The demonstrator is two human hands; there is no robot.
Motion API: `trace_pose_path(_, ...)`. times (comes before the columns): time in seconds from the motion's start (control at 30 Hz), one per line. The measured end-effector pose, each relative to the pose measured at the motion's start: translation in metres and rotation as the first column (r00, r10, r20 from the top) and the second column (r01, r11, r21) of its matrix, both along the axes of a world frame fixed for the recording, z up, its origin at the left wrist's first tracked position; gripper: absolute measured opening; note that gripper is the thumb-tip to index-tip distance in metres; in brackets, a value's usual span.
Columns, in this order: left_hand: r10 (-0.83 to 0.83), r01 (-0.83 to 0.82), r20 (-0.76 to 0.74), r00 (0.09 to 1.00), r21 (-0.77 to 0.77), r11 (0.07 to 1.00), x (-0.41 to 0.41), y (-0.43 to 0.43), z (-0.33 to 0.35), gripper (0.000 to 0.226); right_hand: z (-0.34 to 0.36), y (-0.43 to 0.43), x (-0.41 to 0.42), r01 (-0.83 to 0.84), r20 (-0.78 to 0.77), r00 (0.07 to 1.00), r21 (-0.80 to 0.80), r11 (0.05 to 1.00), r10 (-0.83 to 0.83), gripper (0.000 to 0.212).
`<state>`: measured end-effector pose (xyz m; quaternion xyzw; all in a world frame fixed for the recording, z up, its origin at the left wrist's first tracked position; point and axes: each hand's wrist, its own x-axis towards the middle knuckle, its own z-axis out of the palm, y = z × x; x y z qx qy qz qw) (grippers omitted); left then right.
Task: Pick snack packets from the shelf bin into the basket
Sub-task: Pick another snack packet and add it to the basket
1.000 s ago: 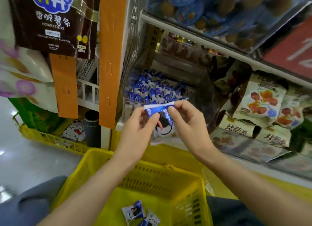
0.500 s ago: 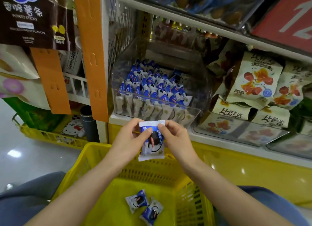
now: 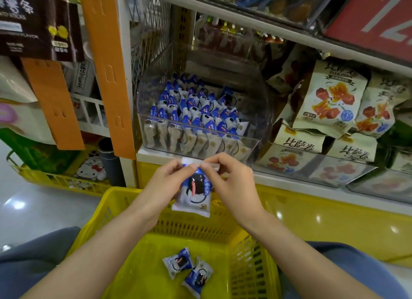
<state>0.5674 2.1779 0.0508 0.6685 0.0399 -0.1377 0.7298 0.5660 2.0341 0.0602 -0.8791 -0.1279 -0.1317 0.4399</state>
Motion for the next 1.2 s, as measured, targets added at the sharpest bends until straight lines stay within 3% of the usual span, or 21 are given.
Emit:
trace_pose_path(0.13,0.029,-0.029,-0.013,0.999,-0.012,0.999,0.000,0.000,0.003,0.027,0.008,-0.002,0.004,0.225,-0.331,0.940,0.420,0.879,-0.083,0.009)
trace_pose_path(0.23,0.157,-0.153,0.053,0.986,-0.069,0.986,0.001,0.003,0.004,0.023,0.009,-0.003,0.004,0.302,-0.491,0.871,0.589,0.750,0.036,0.012)
trace_pose_path(0.3,0.235,-0.228,0.124,0.964,-0.068,0.971,0.003,0.005,0.005,0.018,0.008,-0.003,0.002,0.284,-0.534,0.839,0.599,0.749,0.109,0.015)
trace_pose_path(0.37,0.277,-0.274,0.200,0.940,-0.045,0.961,0.003,0.007,0.005,0.011,0.008,-0.002,0.001,0.199,-0.575,0.798,0.535,0.821,0.181,0.019)
trace_pose_path(0.43,0.278,-0.292,0.264,0.923,0.015,0.956,0.003,0.008,0.005,0.009,0.007,-0.002,-0.001,0.043,-0.614,0.769,0.328,0.944,0.179,0.028)
trace_pose_path(0.53,0.226,-0.280,0.336,0.914,0.121,0.952,0.003,0.010,0.003,0.014,0.002,-0.001,-0.003,-0.120,-0.505,0.857,-0.013,0.993,0.097,0.050)
trace_pose_path(0.6,0.161,-0.260,0.393,0.905,0.210,0.943,0.002,0.010,0.003,0.013,0.003,0.003,-0.004,-0.107,-0.380,0.919,0.026,0.994,0.109,0.047)
trace_pose_path(0.7,0.052,-0.237,0.463,0.885,0.351,0.906,-0.002,0.007,0.002,0.012,0.006,0.004,-0.005,-0.048,-0.259,0.963,0.120,0.992,0.078,0.022)
trace_pose_path(0.8,0.029,-0.216,0.475,0.880,0.345,0.913,-0.004,0.005,0.002,0.015,0.007,0.003,-0.006,-0.029,-0.210,0.976,0.105,0.994,0.051,0.016)
trace_pose_path(0.93,-0.073,-0.203,0.524,0.849,0.450,0.870,-0.005,0.005,0.001,0.017,0.007,0.003,-0.008,-0.063,-0.162,0.984,0.095,0.993,0.078,0.003)
trace_pose_path(1.0,-0.067,-0.164,0.483,0.873,0.420,0.893,-0.005,0.003,0.000,0.020,0.006,0.002,-0.008,-0.053,-0.118,0.991,0.055,0.997,0.059,0.002)
trace_pose_path(1.1,-0.027,-0.065,0.340,0.940,0.258,0.964,-0.003,0.003,0.006,0.021,0.009,0.001,-0.008,-0.032,-0.029,0.999,-0.021,0.999,0.032,0.003)
trace_pose_path(1.2,-0.027,-0.044,0.323,0.946,0.213,0.976,-0.002,0.003,0.009,0.012,0.014,-0.002,-0.008,-0.006,0.019,1.000,0.039,0.999,0.005,0.003)
